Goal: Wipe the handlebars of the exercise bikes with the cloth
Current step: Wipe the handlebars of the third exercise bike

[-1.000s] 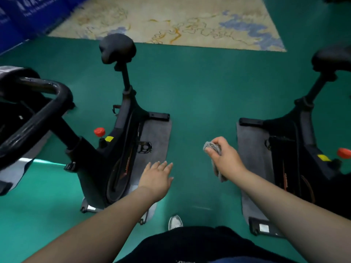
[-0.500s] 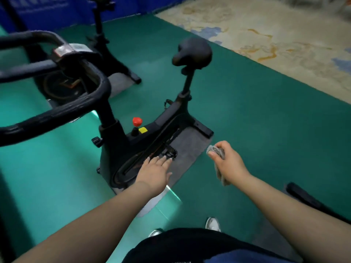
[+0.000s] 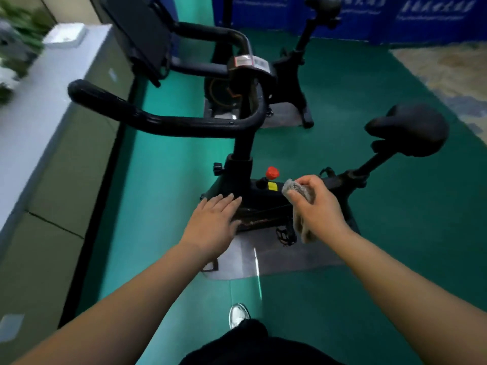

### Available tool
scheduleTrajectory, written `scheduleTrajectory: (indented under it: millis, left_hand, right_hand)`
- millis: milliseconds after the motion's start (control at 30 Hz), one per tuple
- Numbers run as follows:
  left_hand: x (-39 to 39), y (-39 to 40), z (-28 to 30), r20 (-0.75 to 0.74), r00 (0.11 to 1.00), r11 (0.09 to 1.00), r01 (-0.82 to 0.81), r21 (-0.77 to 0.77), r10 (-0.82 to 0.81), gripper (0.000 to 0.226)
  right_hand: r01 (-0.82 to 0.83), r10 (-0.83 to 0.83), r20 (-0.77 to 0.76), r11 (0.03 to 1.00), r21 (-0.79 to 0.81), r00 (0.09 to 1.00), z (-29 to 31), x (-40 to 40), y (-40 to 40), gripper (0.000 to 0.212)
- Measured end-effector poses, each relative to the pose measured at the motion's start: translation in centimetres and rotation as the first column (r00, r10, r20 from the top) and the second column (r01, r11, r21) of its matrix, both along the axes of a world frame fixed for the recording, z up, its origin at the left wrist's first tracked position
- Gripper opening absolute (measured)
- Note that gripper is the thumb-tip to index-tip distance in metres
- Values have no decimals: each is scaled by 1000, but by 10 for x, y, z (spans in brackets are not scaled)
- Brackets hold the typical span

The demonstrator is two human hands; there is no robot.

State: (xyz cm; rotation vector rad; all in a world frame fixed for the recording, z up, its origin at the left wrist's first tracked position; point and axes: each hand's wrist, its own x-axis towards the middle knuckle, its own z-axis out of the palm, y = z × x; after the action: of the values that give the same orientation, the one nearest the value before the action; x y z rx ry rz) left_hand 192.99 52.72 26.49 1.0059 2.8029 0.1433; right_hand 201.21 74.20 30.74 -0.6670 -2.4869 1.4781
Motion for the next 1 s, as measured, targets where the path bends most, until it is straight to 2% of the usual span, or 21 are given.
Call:
scheduleTrajectory:
  millis: [133, 233, 333, 400, 567, 667, 733, 867, 1000]
  left_hand:
    - [-13, -7, 40, -140, 989, 991, -30, 131, 48, 55]
    - [-22, -12, 80, -286, 956, 948, 27, 318, 69, 52]
    - [-33, -19, 125, -408, 899, 901, 36, 432, 160, 46]
    - [-40, -26, 149, -435, 867, 886, -13, 464, 240, 46]
    - [-58, -50, 174, -426, 808, 874, -208, 439, 407, 48]
    - [-67, -64, 179, -418, 736, 820, -328, 469, 533, 48]
    - [-72, -71, 182, -391, 669, 754, -413, 511, 632, 48]
    - [-78, -81, 186, -243, 529, 561, -601, 569, 813, 53]
    - [-80, -85, 184, -171, 419, 435, -688, 581, 892, 45]
  right_hand:
    - [-59, 59, -161, 998, 3, 985, 38, -46, -13, 10]
    - [-97, 92, -303, 995, -2, 949, 76, -73, -22, 9]
    - [-161, 144, -395, 987, -9, 907, 109, -96, -33, 9]
    - [-210, 185, -423, 978, -13, 887, 125, -110, -40, 10]
    - [-391, 332, -444, 919, -45, 832, 141, -150, -60, 11]
    - [-517, 448, -453, 855, -34, 771, 145, -176, -74, 11]
    - [-596, 529, -451, 803, -8, 719, 148, -194, -81, 11]
    - [-743, 674, -434, 669, 17, 598, 147, -231, -95, 10]
    - [-824, 767, -449, 556, 109, 459, 146, -257, -114, 12]
